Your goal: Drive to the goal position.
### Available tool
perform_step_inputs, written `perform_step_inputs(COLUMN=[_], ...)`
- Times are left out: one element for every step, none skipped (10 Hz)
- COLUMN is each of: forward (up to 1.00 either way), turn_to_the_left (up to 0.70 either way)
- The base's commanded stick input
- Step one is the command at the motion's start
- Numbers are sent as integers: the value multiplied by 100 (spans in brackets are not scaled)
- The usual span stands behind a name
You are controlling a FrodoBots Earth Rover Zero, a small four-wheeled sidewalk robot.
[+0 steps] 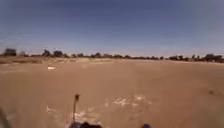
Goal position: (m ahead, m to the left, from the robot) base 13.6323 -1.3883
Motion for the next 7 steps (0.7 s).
perform_step_inputs(forward=[70,70,70,70,70,70,70], turn_to_the_left=[0,0,0,0,0,0,0])
